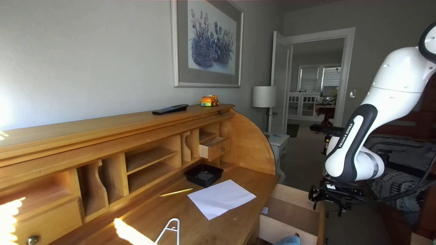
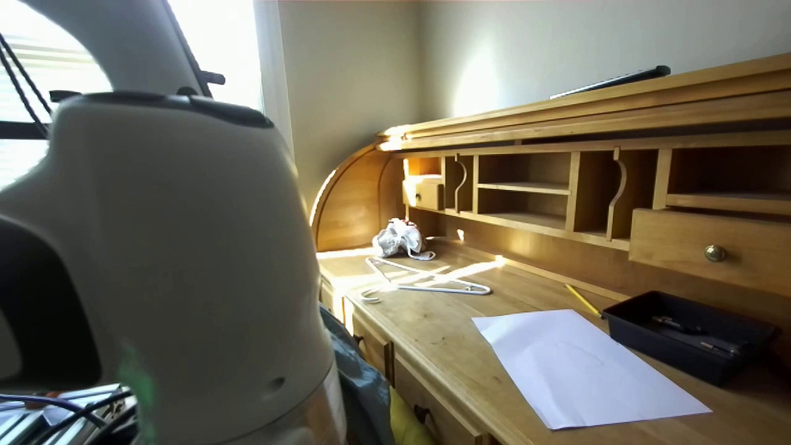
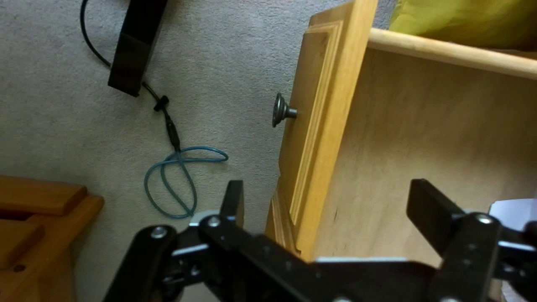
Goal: Close the open drawer on the right.
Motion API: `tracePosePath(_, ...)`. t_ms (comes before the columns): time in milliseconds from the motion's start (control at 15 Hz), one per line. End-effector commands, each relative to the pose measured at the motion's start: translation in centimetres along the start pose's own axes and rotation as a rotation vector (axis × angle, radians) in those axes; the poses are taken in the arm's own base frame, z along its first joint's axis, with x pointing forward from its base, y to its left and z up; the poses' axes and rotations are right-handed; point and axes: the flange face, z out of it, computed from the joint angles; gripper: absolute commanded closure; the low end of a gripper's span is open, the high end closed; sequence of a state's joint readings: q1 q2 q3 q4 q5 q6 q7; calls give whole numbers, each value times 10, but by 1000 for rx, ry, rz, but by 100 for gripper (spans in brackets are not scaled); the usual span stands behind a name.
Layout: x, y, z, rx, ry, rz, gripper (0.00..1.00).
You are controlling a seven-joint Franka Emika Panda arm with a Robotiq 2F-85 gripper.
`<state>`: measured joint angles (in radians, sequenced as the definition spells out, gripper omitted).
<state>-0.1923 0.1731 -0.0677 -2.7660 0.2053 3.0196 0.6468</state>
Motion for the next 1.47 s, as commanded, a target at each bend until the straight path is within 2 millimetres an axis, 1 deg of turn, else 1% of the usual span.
tracePosePath(0, 3, -4, -6, 28, 21, -15, 0)
tracePosePath(133, 4, -7, 1, 47, 45, -4, 0)
tracePosePath(333, 6, -9, 12, 58, 35, 33, 0)
tracePosePath(667, 14, 3, 31, 29, 12, 78, 0)
tracePosePath(867, 19, 3, 39, 42, 9, 103, 0)
tracePosePath(1067, 22, -1, 50, 64, 9, 123, 0)
tracePosePath(1400, 22, -13, 69, 127, 0, 138, 0)
